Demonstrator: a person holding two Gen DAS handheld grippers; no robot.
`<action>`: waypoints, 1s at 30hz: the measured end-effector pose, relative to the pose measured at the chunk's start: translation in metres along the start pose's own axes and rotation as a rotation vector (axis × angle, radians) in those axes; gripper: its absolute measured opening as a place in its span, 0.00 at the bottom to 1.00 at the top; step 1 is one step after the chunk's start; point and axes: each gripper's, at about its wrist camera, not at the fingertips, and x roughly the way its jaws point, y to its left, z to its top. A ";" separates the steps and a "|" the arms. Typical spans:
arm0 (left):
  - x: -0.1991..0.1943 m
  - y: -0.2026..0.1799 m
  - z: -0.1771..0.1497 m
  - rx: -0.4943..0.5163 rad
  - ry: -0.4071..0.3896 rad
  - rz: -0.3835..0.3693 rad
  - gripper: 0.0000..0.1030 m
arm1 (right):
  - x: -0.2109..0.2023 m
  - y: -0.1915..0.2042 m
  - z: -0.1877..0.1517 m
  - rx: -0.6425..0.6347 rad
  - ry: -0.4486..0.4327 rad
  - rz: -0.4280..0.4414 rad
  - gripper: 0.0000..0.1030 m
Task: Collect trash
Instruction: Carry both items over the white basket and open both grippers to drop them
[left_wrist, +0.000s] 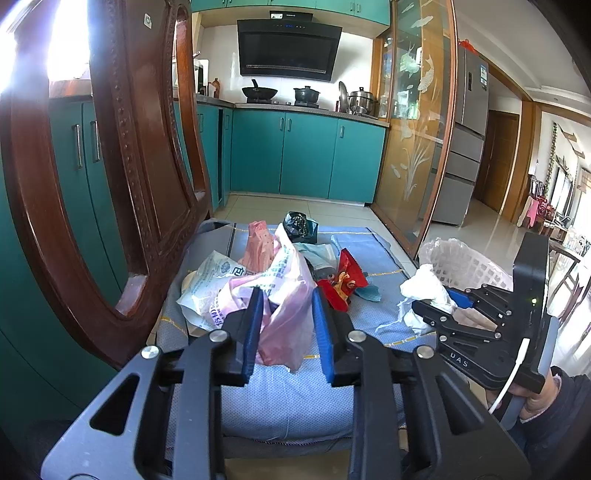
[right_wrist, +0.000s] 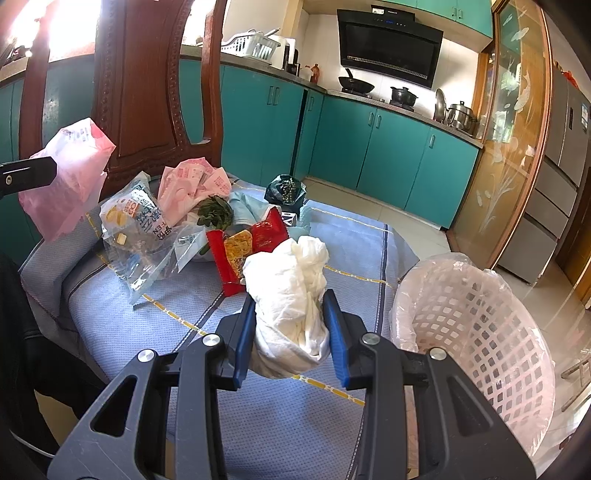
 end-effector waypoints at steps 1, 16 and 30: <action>0.002 0.000 0.000 -0.001 0.003 -0.001 0.27 | 0.000 -0.001 0.000 0.002 0.002 -0.002 0.35; 0.017 -0.004 0.037 -0.059 -0.041 -0.144 0.24 | -0.025 -0.061 0.004 0.188 -0.104 -0.170 0.35; 0.129 -0.167 0.091 0.040 0.123 -0.569 0.24 | -0.044 -0.179 -0.046 0.557 -0.014 -0.371 0.35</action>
